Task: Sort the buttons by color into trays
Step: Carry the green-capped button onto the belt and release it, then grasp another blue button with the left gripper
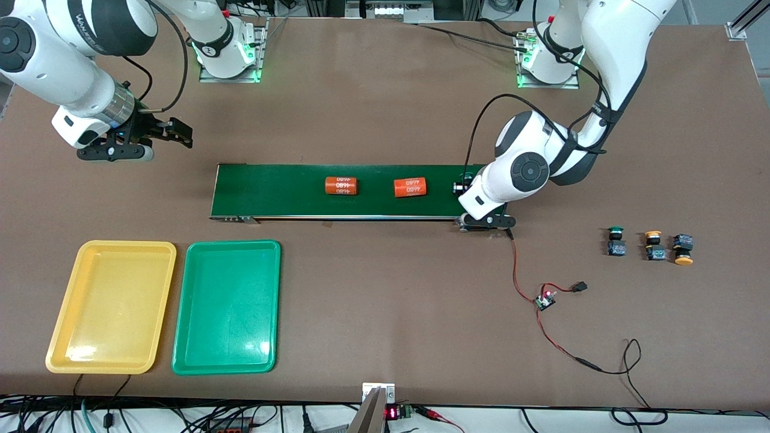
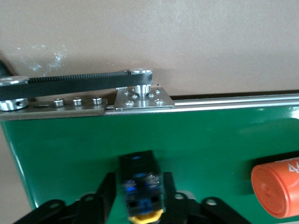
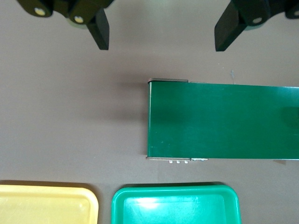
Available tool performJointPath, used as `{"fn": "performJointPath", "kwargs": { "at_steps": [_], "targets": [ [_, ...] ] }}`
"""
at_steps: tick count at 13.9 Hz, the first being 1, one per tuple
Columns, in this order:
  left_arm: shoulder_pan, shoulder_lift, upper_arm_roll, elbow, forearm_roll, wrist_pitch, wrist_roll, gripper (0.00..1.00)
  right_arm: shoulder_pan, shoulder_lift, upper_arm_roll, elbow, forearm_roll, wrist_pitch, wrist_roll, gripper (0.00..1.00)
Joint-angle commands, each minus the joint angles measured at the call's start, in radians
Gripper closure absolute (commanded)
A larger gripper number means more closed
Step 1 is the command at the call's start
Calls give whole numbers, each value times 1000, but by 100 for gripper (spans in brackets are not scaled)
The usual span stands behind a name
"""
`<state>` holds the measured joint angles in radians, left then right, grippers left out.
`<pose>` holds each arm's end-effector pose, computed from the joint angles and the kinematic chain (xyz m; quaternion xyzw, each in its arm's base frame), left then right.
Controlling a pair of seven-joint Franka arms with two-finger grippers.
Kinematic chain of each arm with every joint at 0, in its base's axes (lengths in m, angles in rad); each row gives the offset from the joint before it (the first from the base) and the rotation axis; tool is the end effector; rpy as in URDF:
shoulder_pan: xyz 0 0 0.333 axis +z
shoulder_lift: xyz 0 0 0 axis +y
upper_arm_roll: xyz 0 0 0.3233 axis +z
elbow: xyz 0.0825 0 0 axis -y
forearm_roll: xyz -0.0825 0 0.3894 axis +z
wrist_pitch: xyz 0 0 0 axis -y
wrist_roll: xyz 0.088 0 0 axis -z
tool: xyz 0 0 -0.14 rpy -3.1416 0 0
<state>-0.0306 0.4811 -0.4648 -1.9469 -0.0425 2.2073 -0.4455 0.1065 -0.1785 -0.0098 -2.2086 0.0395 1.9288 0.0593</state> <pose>0.5297 -0.2858 0.2150 0.9888 0.0032 -0.1320 0.0694 0.4802 0.0505 0.4190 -0.9985 -0.0109 0.0520 0.0150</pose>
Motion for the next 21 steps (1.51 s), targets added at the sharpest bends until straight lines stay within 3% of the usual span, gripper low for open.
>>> {"fn": "performJointPath", "kwargs": {
  "at_steps": [1,6,9,12,16,20,21],
  "targets": [
    [9,-47,-5,-4,-16,-26,-15,0,-13,-6,2,17,8,-28,-24,0],
    [53,-93,20,135,-16,-266,-4,0,-14,-3,2,17,8,-28,-32,0],
    [58,-98,148,160,-2,-302,36,0,-21,2,2,17,8,-16,-30,0],
    [63,-89,294,164,10,-291,238,0,-19,-3,2,12,8,8,-13,0],
    [66,-18,441,160,197,-83,463,0,-14,-54,4,-57,8,70,71,0],
    [66,68,527,154,202,124,570,0,-2,-238,14,-379,8,315,82,0],
    [66,85,532,146,199,144,571,0,7,-251,23,-393,8,306,88,0]
  ]
}}
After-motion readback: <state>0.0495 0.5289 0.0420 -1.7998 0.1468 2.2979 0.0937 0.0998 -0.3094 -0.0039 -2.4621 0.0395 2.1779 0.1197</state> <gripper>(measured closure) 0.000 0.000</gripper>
